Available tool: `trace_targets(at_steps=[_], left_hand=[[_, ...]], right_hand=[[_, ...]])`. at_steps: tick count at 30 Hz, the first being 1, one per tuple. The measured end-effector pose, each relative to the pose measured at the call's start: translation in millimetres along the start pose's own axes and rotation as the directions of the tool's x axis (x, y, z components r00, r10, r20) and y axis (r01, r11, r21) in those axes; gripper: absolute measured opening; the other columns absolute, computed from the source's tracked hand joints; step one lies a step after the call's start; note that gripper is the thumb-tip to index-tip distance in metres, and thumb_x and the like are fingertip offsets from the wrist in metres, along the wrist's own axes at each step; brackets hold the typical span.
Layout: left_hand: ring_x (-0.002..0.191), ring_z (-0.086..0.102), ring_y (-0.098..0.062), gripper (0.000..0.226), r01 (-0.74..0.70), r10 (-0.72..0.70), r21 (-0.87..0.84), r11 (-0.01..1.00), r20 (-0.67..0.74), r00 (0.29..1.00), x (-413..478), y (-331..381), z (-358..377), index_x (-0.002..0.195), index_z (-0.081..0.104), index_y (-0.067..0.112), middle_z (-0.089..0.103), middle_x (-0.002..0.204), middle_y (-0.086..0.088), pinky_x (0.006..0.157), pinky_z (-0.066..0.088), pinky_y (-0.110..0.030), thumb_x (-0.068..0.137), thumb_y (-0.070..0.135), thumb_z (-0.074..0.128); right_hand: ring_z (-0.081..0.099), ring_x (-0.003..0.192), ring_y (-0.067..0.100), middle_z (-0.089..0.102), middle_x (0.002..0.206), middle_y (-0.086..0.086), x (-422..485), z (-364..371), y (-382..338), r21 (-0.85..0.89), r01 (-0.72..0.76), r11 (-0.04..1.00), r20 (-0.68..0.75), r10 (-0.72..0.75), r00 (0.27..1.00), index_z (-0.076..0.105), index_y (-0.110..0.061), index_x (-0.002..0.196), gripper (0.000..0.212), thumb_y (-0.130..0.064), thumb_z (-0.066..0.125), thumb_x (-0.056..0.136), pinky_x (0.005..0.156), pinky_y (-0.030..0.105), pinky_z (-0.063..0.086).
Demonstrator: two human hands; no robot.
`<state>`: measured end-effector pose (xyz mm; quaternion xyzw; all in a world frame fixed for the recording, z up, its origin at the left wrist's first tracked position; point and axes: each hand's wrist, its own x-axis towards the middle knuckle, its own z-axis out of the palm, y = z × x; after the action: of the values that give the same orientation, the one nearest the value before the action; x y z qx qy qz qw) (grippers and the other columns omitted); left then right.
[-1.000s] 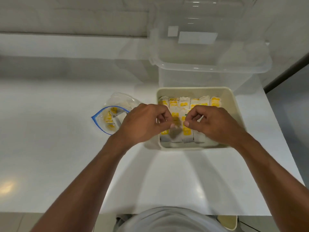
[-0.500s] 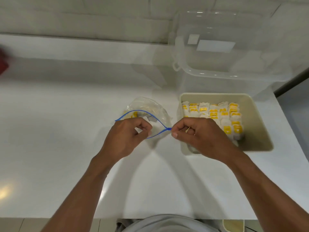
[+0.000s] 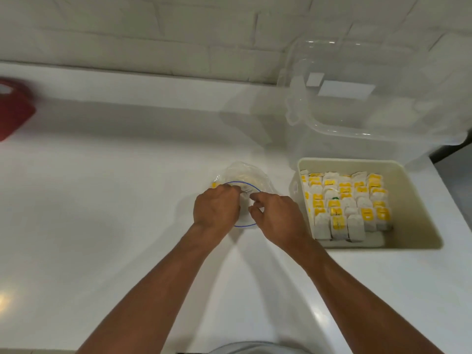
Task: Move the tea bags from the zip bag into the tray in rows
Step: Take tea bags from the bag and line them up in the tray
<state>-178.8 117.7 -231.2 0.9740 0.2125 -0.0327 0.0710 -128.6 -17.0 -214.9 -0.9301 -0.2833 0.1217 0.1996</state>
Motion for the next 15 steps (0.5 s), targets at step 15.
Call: trace_targets(at_steps=[15], left_hand=[[0.089,0.059,-0.01,0.02,0.032,0.018,-0.469,0.882,0.1,0.995,-5.2,-12.1,-12.7,0.095,0.063,0.038,0.064,0.086,0.021,0.066,0.04,-0.024,0.08,0.041,0.075]], right_hand=[[0.065,0.068,0.006,0.067,0.077,-0.014,-5.5,0.4,12.0,0.4,-0.051,0.915,-0.085,0.093,0.992,0.07,-0.023,0.093,0.007,-0.028,0.069,0.089,0.071,0.034,0.054]])
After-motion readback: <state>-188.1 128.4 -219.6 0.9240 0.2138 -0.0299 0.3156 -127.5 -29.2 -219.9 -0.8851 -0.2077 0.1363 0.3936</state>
